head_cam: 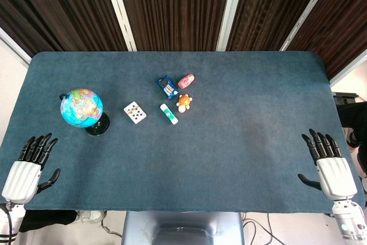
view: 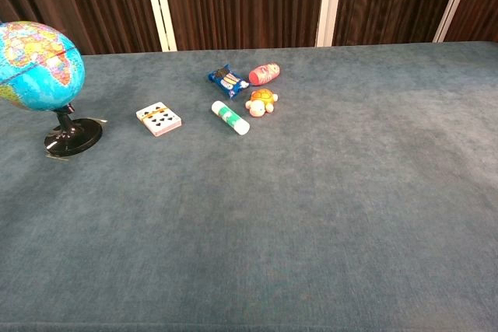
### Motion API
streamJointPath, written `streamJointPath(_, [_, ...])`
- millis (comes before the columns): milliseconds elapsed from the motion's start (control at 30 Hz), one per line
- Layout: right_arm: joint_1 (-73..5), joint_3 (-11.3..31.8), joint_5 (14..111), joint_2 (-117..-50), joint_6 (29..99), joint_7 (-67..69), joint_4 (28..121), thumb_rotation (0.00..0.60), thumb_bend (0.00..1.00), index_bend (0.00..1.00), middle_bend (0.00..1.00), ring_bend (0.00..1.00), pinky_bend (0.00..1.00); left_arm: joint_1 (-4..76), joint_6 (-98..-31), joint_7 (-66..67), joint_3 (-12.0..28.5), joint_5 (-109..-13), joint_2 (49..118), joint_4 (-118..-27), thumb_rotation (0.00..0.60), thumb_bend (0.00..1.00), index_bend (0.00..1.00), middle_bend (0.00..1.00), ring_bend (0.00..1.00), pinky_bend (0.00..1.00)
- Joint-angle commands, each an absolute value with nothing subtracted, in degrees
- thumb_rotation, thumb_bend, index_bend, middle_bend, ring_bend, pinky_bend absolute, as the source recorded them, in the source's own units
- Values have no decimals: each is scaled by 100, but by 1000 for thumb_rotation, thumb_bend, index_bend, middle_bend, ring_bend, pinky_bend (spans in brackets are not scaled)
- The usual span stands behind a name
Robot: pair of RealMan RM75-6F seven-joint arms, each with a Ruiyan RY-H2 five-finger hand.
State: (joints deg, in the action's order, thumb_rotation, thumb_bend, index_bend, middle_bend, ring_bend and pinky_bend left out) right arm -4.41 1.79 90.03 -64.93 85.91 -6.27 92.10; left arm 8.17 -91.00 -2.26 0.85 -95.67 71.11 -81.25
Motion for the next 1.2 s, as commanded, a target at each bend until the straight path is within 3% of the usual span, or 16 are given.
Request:
streamJointPath(33, [-446,180,9005,-6492,8584,-622,9213,600,152,0,0,0,0,822,-9093,-223,86,-9563,7115,-8122,600,381,0,0,0,9])
streamJointPath(233, [-451,155,9077,-6487,8593,-612,9237,600,152,0,0,0,0,936,-9179,-745,154,-9665,7362,-7921,600,380,0,0,0,14])
streamJointPath(367, [-435,141,9096,-6452,8612,-566,9252,600,152,0,0,0,0,1099,-9251,-1681,546,-9309,7876,-7819,599,340,0,0,0,4])
streamJointPath(400, [-441,137,9092,-6444,8592,-557,9253,600,152,0,0,0,0,1158,-9206,-1854,650,-9198,7956,-7849,584,327,0,0,0,1])
streamJointPath(500, [-457,134,9083,-6438,8550,-549,9250,600,152,0,0,0,0,1376,-8916,-2141,986,-8792,8078,-8036,413,295,0,0,0,0])
streamJointPath(567, [-464,128,9077,-6440,8524,-548,9246,600,151,0,0,0,0,1535,-8662,-2144,1172,-8544,8103,-8215,357,289,0,0,0,0])
streamJointPath(800, [-475,115,9012,-6391,8434,-517,9296,600,152,0,0,0,0,2013,-8199,-1550,1578,-8118,8321,-8324,348,285,0,0,0,0])
streamJointPath(1200, [-437,69,9080,-6290,8485,-322,9323,600,151,0,0,0,0,2434,-8667,-566,1947,-7973,9197,-6670,363,288,0,0,0,0])
